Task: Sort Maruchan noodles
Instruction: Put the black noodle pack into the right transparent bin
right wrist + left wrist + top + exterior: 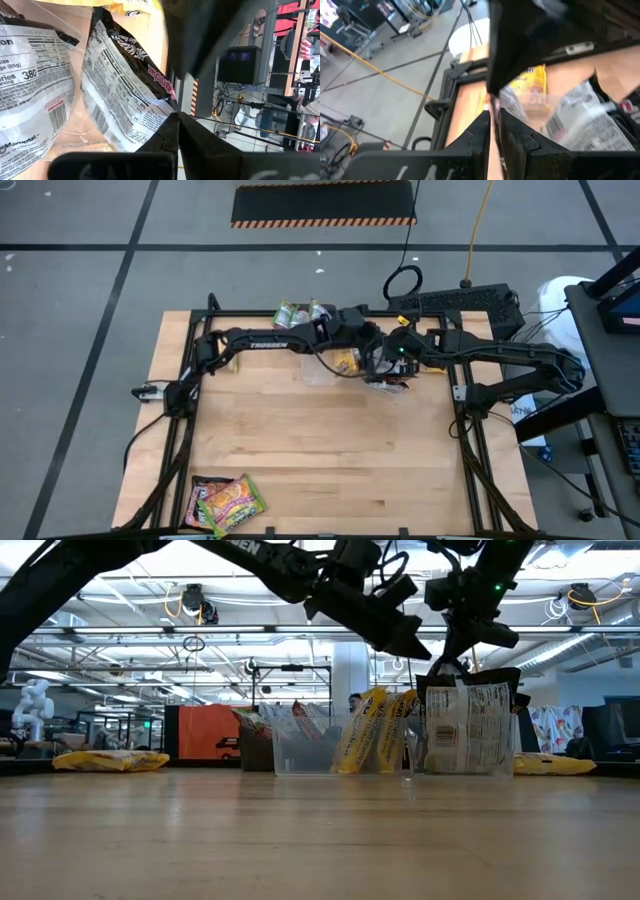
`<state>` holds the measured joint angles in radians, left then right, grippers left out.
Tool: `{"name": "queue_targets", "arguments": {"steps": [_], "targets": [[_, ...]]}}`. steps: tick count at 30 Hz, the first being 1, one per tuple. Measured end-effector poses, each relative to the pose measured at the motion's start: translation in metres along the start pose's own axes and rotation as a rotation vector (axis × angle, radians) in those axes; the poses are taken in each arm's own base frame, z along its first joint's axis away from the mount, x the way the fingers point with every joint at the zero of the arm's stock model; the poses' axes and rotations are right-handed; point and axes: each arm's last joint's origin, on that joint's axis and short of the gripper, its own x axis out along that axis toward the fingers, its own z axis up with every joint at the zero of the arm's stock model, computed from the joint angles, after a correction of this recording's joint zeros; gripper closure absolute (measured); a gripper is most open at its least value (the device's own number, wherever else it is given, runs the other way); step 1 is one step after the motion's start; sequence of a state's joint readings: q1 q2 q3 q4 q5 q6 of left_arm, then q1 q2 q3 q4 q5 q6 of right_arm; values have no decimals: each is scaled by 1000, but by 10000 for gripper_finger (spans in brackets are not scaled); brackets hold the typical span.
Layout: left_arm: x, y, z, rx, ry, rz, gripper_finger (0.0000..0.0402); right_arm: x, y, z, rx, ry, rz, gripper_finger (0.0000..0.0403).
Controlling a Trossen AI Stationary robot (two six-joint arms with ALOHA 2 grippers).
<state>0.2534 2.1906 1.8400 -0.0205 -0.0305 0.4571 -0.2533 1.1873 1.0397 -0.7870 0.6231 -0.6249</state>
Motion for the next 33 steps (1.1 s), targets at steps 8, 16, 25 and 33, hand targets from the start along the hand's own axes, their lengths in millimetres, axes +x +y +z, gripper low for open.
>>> {"name": "queue_targets", "arguments": {"steps": [8,16,25,33], "targets": [[0,10,-1,-60,-68,-69,355,0,0,0,1,-1,-1,403],[5,9,-2,-67,-124,-103,355,0,0,0,-5,-1,-1,403],[11,8,-11,-62,-103,-95,355,0,0,0,-5,-4,-3,403],[12,14,-16,-63,-85,-78,355,0,0,0,-9,-4,-3,403]]}}
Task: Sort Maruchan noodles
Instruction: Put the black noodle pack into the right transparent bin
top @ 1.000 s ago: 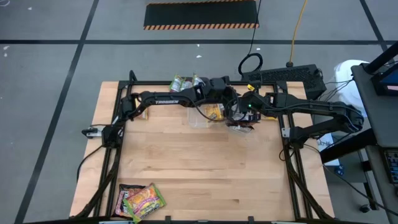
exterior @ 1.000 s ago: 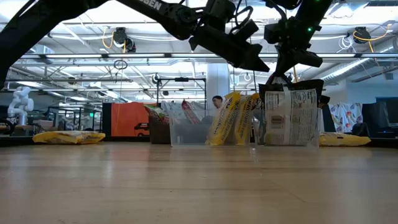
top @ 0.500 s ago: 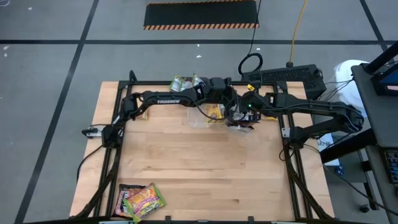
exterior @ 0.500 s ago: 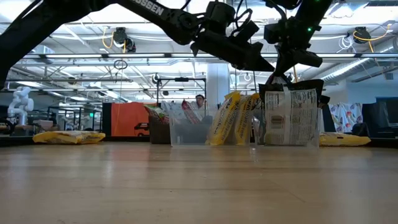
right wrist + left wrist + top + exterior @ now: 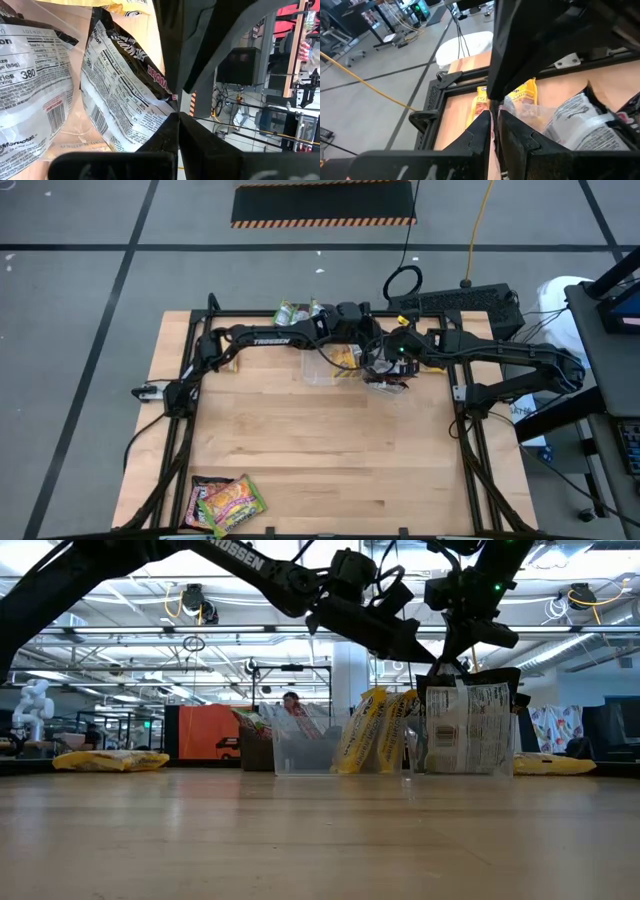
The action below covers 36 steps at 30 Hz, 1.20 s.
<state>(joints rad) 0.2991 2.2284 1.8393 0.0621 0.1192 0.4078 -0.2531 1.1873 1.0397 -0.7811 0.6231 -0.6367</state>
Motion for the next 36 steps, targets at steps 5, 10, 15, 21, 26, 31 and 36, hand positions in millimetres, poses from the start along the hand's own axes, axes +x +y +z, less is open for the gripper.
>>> {"name": "queue_targets", "arguments": {"steps": [5,10,15,21,26,31,36], "targets": [[6,1,-9,-15,-2,-3,355,0,0,0,-4,0,0,403],[12,-2,-17,-10,9,-11,355,0,0,0,-4,0,0,403],[14,-3,-15,-16,-36,-25,355,0,0,0,-3,-1,-1,403],[14,-2,-14,6,-32,8,373,0,0,0,-3,-1,0,403],[14,-2,-14,-16,-24,22,397,0,0,0,-6,-1,0,403],[14,-1,-15,-24,-19,21,399,0,0,0,-11,0,-1,403],[13,-4,-14,-25,-32,-30,400,-6,-3,-4,-6,-20,-21,403]]}}
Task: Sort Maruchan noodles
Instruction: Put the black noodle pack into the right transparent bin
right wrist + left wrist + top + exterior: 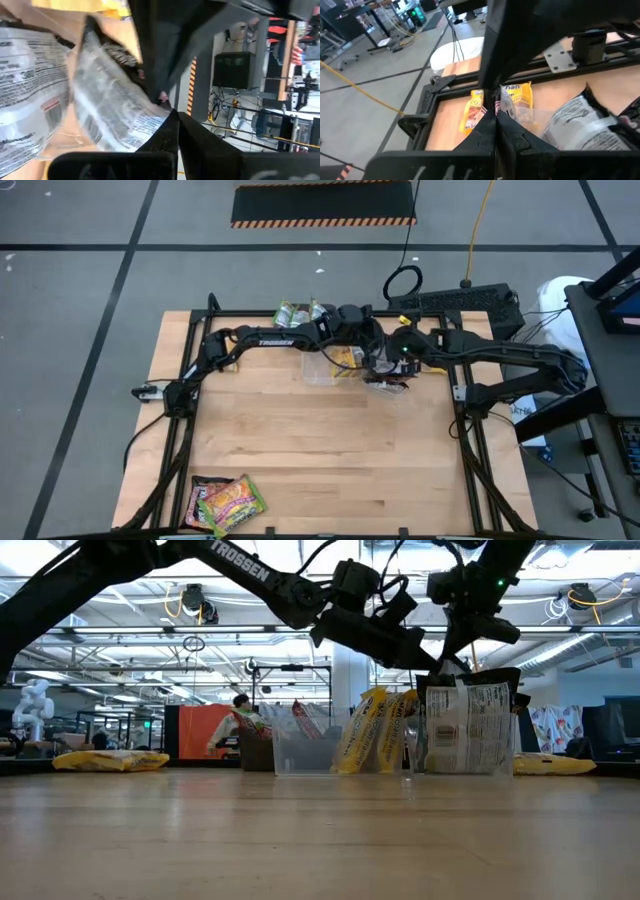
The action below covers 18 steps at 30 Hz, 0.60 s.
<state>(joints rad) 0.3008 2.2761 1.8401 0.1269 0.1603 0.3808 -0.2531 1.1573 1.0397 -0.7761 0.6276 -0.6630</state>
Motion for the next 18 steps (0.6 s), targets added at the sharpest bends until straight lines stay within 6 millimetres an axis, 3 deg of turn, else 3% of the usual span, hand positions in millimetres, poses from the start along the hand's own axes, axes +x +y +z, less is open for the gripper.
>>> {"name": "queue_targets", "arguments": {"steps": [11,18], "targets": [[1,-12,1,5,-7,-103,401,-31,-14,-21,114,-80,-99,403],[2,-21,3,9,-21,-178,401,-41,-16,-28,141,-108,-119,403]]}}
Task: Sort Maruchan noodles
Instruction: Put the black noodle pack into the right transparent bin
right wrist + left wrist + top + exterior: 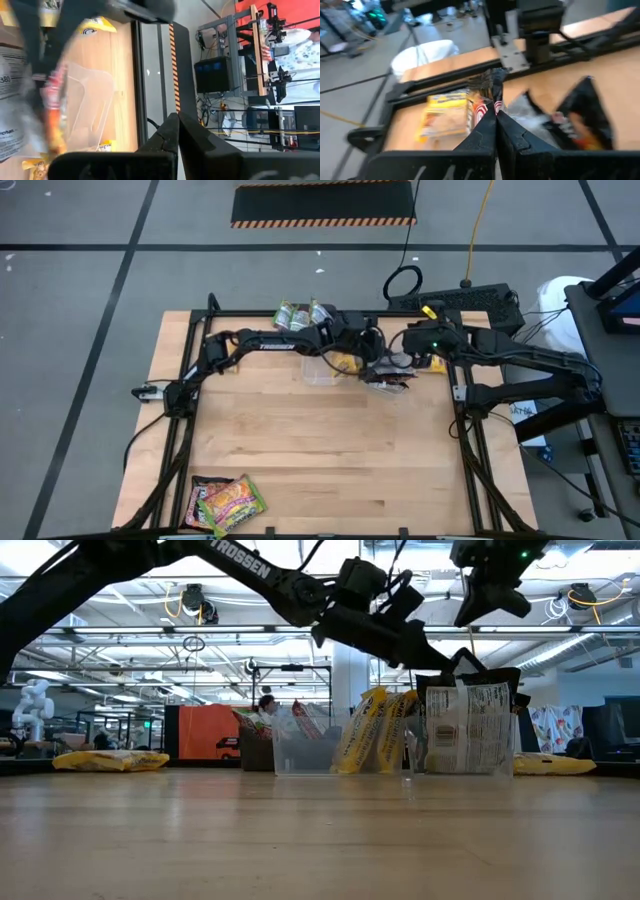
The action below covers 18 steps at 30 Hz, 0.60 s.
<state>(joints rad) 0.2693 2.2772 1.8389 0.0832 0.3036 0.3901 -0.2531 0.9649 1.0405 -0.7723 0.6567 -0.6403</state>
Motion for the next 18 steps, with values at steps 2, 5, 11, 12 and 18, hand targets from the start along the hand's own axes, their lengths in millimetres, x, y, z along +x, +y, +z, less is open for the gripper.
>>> {"name": "queue_targets", "arguments": {"steps": [2,5,11,12,18], "targets": [[1,-5,0,-4,3,-46,401,-1,0,-1,-1,0,1,403],[3,-14,0,-11,11,-118,401,-1,0,-1,-2,1,2,403],[4,-26,-7,-9,101,-181,401,-1,0,-1,-4,3,6,403],[3,-26,-7,-12,108,-184,401,-1,1,-1,-6,4,9,403],[1,-19,-11,-21,118,-172,401,-1,5,-4,38,3,90,403]]}}
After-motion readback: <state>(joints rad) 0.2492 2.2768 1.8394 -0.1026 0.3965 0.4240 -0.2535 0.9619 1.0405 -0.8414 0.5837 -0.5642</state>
